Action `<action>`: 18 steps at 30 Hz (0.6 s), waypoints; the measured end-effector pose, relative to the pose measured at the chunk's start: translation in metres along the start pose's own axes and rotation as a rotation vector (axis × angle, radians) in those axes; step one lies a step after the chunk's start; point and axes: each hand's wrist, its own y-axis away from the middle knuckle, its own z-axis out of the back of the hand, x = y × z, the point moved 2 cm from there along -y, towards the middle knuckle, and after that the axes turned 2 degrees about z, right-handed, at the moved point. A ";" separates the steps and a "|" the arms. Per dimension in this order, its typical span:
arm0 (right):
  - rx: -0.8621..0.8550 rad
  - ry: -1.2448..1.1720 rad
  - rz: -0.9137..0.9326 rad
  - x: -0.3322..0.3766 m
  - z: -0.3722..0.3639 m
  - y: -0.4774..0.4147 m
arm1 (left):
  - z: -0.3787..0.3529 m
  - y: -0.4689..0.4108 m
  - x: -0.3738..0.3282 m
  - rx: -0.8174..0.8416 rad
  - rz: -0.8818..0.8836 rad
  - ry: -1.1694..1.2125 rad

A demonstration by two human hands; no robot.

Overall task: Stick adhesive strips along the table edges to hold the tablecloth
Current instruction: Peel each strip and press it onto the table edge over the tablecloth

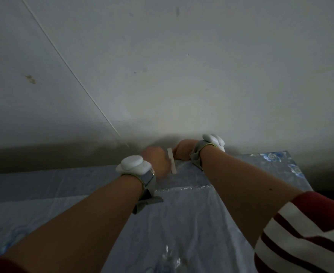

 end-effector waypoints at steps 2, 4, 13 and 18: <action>0.011 -0.052 0.015 0.006 0.003 0.010 | -0.001 0.004 0.021 -0.272 -0.025 0.008; -0.009 -0.100 0.060 0.006 0.005 0.013 | -0.013 0.011 0.042 -0.462 -0.034 -0.063; -0.321 -0.298 0.124 0.005 0.003 0.020 | -0.044 0.018 0.064 -0.509 -0.017 -0.127; -0.388 -0.223 0.120 0.007 -0.001 0.026 | -0.047 0.018 0.064 -0.534 -0.019 -0.116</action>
